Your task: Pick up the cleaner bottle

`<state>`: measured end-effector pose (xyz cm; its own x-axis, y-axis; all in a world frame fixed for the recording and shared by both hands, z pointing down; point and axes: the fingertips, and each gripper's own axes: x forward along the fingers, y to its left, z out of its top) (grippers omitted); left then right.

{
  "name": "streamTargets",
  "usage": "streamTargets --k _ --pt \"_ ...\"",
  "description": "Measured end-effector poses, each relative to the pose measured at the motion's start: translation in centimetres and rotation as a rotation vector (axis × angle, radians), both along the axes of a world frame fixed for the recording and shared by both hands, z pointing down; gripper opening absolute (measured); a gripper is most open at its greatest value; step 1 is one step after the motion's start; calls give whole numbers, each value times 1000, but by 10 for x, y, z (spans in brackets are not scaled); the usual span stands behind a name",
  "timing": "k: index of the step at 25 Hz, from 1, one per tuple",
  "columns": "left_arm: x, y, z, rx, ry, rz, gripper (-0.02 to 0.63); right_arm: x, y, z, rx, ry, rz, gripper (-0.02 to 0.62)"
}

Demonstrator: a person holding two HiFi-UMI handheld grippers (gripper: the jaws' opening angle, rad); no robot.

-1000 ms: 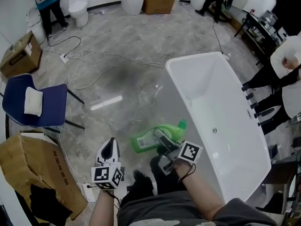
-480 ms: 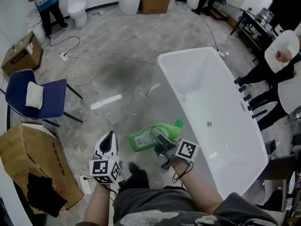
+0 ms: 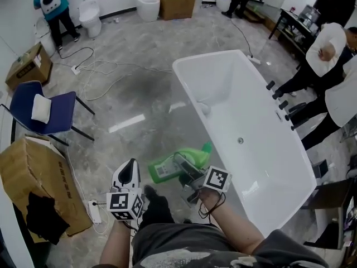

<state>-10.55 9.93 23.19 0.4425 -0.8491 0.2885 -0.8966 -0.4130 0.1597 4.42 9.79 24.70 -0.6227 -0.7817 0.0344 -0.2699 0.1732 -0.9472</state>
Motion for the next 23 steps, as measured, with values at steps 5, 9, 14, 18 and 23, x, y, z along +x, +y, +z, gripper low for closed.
streamTargets --k 5,9,14,18,23 --pt "18 47 -3 8 15 -24 15 22 43 -6 19 4 -20 193" --pt "27 84 -8 30 2 -20 15 35 78 -4 7 26 -18 193" --pt "30 117 -17 59 5 -35 15 41 114 -10 19 31 -23 193" --pt "34 142 -23 65 9 -31 15 44 143 -10 11 30 -20 193" --pt "53 183 -21 69 7 -30 15 61 185 -6 20 31 -30 193"
